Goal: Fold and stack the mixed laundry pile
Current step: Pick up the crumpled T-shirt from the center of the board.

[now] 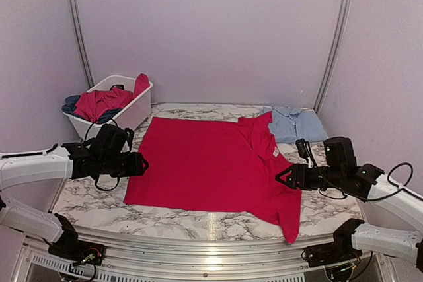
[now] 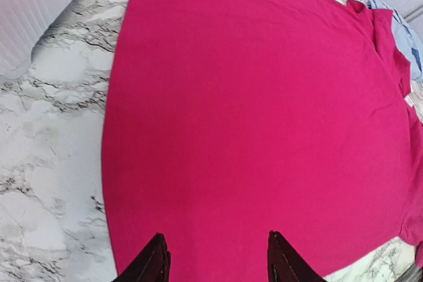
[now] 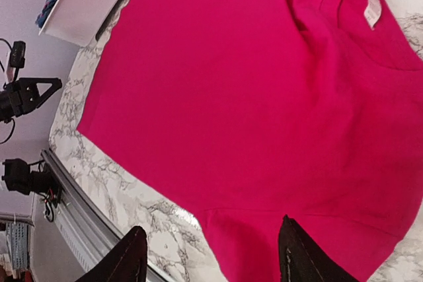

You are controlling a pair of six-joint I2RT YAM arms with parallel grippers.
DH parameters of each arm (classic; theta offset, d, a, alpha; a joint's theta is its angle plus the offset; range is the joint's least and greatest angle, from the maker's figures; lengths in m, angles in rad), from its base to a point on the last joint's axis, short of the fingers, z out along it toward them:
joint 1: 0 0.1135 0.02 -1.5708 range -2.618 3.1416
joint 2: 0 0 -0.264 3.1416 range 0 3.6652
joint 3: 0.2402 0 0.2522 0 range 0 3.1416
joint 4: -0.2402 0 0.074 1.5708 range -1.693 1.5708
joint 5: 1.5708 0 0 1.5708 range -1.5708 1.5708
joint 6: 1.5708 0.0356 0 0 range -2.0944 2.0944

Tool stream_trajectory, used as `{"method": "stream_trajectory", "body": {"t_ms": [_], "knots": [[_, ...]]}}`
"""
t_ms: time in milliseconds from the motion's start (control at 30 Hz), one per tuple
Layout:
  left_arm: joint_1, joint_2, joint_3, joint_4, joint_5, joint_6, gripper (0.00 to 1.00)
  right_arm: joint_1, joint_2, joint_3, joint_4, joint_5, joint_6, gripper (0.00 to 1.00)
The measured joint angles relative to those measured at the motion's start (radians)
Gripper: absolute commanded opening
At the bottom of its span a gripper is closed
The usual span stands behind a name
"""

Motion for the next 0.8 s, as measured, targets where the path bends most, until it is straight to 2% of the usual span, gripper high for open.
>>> {"method": "stream_trajectory", "body": {"t_ms": [100,200,400,600,800], "knots": [[-0.102,-0.032,-0.043,-0.021,0.000,-0.047,0.50,0.148,-0.013,0.006,-0.071,0.061,0.041,0.62],[-0.165,-0.005,-0.089,-0.061,-0.002,-0.087,0.51,0.274,0.042,0.023,-0.144,0.149,0.056,0.63],[-0.174,0.006,-0.122,-0.116,-0.012,-0.133,0.52,0.469,0.116,0.056,-0.305,0.287,0.097,0.69],[-0.175,-0.040,-0.154,-0.152,-0.026,-0.162,0.52,0.524,0.063,0.071,-0.447,0.415,0.152,0.70],[-0.181,-0.048,-0.158,-0.208,-0.086,-0.217,0.53,0.551,0.158,0.071,-0.489,0.496,0.190,0.70]]}}
